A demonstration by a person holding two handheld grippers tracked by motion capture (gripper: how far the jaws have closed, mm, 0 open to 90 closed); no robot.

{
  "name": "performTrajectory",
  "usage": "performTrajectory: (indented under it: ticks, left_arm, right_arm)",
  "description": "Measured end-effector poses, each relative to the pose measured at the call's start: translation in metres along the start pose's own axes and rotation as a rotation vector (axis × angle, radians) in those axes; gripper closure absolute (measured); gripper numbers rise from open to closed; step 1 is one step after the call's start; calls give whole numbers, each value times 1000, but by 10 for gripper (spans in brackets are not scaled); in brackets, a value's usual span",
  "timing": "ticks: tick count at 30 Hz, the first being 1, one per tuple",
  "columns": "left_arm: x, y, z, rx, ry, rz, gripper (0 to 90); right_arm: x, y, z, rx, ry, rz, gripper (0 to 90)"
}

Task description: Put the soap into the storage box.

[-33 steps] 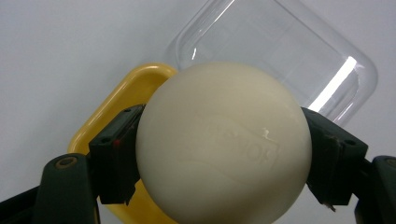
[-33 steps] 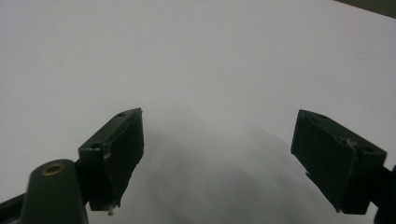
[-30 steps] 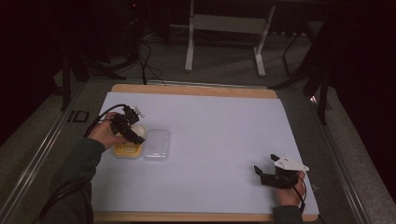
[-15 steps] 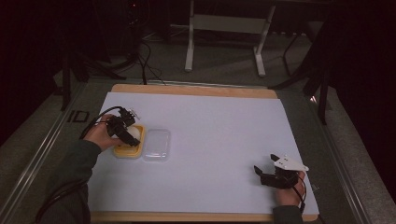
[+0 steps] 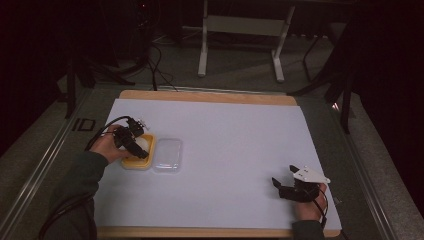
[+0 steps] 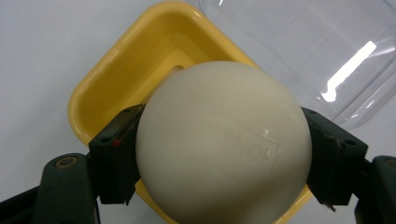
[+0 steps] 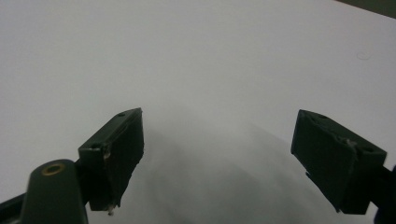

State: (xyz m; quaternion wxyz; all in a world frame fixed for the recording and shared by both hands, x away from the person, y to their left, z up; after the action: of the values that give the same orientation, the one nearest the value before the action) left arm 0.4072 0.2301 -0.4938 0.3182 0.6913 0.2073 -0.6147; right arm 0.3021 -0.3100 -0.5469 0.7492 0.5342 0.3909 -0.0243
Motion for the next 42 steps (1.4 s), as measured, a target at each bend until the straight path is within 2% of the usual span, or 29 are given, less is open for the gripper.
performTrajectory:
  ticks: [12,19,24,33,37,42]
  left_arm:
    - [5,-1,-2,-12,13,-11,240]
    - [7,-1,-2,-5,24,-19,240]
    - [10,-1,-2,14,49,-36,240]
    - [13,1,-2,32,66,-44,240]
    - [16,1,-2,54,77,-60,240]
    - [17,2,-4,61,74,-55,240]
  right_arm:
    - [0,0,0,0,0,0,170]
    - [0,0,0,0,-1,0,170]
    - [0,0,0,0,-1,-1,170]
    - [0,0,0,-1,-1,-3,170]
    - [0,0,0,-2,0,-3,170]
    - [1,0,-1,-5,0,-5,170]
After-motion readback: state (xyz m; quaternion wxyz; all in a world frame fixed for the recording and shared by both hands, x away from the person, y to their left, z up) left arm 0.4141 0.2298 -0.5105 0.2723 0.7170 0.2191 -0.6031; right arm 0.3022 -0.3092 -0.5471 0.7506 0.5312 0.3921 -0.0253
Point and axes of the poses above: each handheld gripper's, and its own axes: x roughly forward along the jaws, y roughly out of its top, z roughly to its right, the point moved 2 cm from there along x, roughly forward along the jaws, and after that the axes turned 5 degrees about -z, right-handed, at the moved point
